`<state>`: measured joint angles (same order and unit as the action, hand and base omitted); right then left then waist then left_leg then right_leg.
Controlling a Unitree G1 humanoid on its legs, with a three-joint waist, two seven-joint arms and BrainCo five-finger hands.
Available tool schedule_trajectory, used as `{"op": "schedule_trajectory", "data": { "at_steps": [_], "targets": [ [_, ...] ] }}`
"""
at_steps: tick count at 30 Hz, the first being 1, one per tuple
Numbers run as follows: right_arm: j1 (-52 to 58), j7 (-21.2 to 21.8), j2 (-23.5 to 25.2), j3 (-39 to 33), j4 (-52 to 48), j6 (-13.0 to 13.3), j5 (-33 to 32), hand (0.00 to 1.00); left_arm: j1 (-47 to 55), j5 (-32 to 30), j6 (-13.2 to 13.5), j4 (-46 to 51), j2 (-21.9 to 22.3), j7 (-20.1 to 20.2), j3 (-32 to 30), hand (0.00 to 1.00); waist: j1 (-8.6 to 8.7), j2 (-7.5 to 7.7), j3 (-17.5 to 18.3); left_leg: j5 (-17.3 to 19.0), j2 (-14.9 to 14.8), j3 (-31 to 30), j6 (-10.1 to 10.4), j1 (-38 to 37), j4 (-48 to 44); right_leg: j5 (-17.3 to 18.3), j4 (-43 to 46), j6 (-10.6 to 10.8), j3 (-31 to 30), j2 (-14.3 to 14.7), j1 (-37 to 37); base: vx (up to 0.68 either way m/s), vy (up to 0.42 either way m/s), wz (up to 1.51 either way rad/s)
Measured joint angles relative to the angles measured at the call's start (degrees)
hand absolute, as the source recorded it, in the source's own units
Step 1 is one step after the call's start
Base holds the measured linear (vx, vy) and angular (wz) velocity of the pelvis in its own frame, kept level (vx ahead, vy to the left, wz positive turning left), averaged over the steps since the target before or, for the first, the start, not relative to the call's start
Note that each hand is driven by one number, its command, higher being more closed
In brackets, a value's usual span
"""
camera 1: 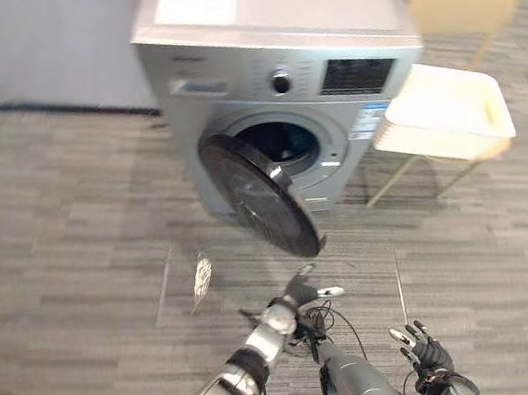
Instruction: Pick up the laundry basket with both hands and put the clothes into the washing machine.
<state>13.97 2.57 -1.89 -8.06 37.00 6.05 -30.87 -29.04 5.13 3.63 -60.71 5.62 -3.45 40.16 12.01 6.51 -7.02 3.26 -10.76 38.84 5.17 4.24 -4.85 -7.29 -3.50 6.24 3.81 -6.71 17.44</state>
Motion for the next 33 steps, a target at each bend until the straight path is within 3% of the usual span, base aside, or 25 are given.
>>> {"op": "schedule_trajectory", "data": {
  "at_steps": [1,2,3,7,9,14,18,20,22,23,25,29,33],
  "targets": [
    [-0.42,-0.01,-1.47,-0.5,-0.11,-0.02,0.01,0.0,-2.67,-0.68,-0.07,-0.13,2.4,0.29,0.27,0.0,0.13,-3.27,0.57,-0.3,-1.28,2.21,0.24,-1.56,3.32,1.97,2.42,-0.96,-1.06,1.77,0.93,0.09,0.045,-1.17],
    [0.14,-0.15,-1.7,-1.37,-0.21,-0.18,0.0,0.0,-3.72,-0.49,0.18,2.06,2.91,0.2,0.74,0.0,1.38,-4.17,1.56,-0.79,-1.67,4.11,1.15,-2.73,3.93,0.78,6.93,-3.35,-3.0,2.28,2.06,0.19,0.052,-1.14],
    [1.26,-0.12,-1.58,-2.2,-0.22,-0.11,0.0,0.0,-4.68,1.1,1.17,5.33,2.55,-0.58,0.59,0.0,2.74,-3.49,2.2,-1.69,-0.65,6.46,2.48,-5.15,4.88,2.5,6.51,-1.34,-4.44,2.39,0.43,0.2,0.037,-0.81],
    [3.18,-0.19,-0.29,-9.07,-0.27,-0.17,0.02,0.0,-10.09,5.75,2.19,11.08,1.83,-3.1,-1.7,0.0,3.05,-5.94,3.5,-3.6,-1.58,12.62,4.5,-9.09,8.54,1.64,5.87,-1.7,-6.39,5.18,0.39,0.13,-0.031,-0.69],
    [4.48,-0.3,1.24,-13.67,0.03,-0.32,0.16,0.0,-10.87,8.4,4.68,15.44,1.69,-3.13,-4.68,0.0,2.88,-6.24,3.7,-3.9,-1.78,13.28,4.92,-10.35,9.27,1.65,5.84,-1.71,-5.52,5.68,-0.49,0.05,0.0,-0.1],
    [5.47,-0.32,4.21,-18.98,3.66,-0.69,2.5,0.0,-4.57,8.6,5.71,16.9,2.06,-1.51,-9.97,0.0,2.27,-6.27,4.18,-3.84,-1.71,12.85,4.83,-11.28,8.7,2.15,5.18,-1.56,-0.96,4.25,-3.88,-0.04,0.039,0.29],
    [5.32,-0.11,5.77,-21.88,9.56,-2.04,2.51,0.0,10.38,1.37,4.41,12.92,-0.35,1.4,-16.79,0.0,0.31,-6.73,4.64,-3.6,-1.97,7.98,4.37,-10.76,8.31,2.67,3.42,-1.76,4.02,2.77,-7.44,-0.06,0.029,0.62],
    [4.46,-0.07,5.3,-21.85,10.73,-2.01,2.46,0.0,16.62,-2.07,3.57,9.8,-2.14,2.27,-24.71,0.0,-0.33,-7.29,4.79,-3.63,-1.97,5.5,4.31,-10.77,8.14,2.69,2.33,-1.8,6.22,2.22,-9.46,-0.07,0.02,0.68],
    [1.82,-0.07,4.04,-21.29,12.84,-1.97,2.38,0.0,23.9,-5.5,2.61,5.6,-5.19,2.07,-37.09,0.0,-1.9,-7.95,5.06,-3.85,-1.87,2.62,4.0,-10.39,8.11,2.69,1.12,-1.8,9.0,1.62,-11.5,-0.06,-0.003,0.62],
    [1.08,-0.05,3.65,-21.14,13.42,-1.97,2.38,0.0,25.5,-6.24,2.19,4.91,-6.26,2.04,-39.36,0.0,-2.23,-8.08,5.15,-3.9,-1.85,2.07,3.92,-10.31,8.12,2.69,1.01,-1.8,9.49,1.54,-11.77,-0.05,-0.013,0.56],
    [-0.81,-0.05,2.27,-20.25,13.93,-1.93,2.38,0.0,31.08,-8.6,1.61,2.68,-9.15,1.94,-48.69,0.0,-5.09,-8.84,5.54,-4.31,-1.17,-0.76,3.37,-10.0,8.64,2.7,0.07,-1.79,12.28,0.95,-13.65,-0.03,0.001,0.61],
    [-3.85,0.04,0.81,-19.0,15.92,-1.5,2.49,0.0,38.25,-7.64,1.11,1.37,-9.3,1.76,-62.11,0.0,-8.35,-8.96,5.79,-4.72,-0.16,-7.19,2.77,-10.1,9.05,3.61,-0.62,-0.9,18.28,-0.56,-18.14,-0.01,0.019,0.78],
    [-6.97,0.06,0.2,-17.62,19.17,-1.62,4.54,0.0,41.07,-4.87,0.77,-0.81,-7.3,1.74,-65.61,0.0,-10.37,-8.68,6.87,-5.29,1.61,-11.01,1.76,-9.62,10.19,3.85,-0.43,-0.64,20.86,-1.82,-18.7,0.01,0.036,0.53]
  ]
}}
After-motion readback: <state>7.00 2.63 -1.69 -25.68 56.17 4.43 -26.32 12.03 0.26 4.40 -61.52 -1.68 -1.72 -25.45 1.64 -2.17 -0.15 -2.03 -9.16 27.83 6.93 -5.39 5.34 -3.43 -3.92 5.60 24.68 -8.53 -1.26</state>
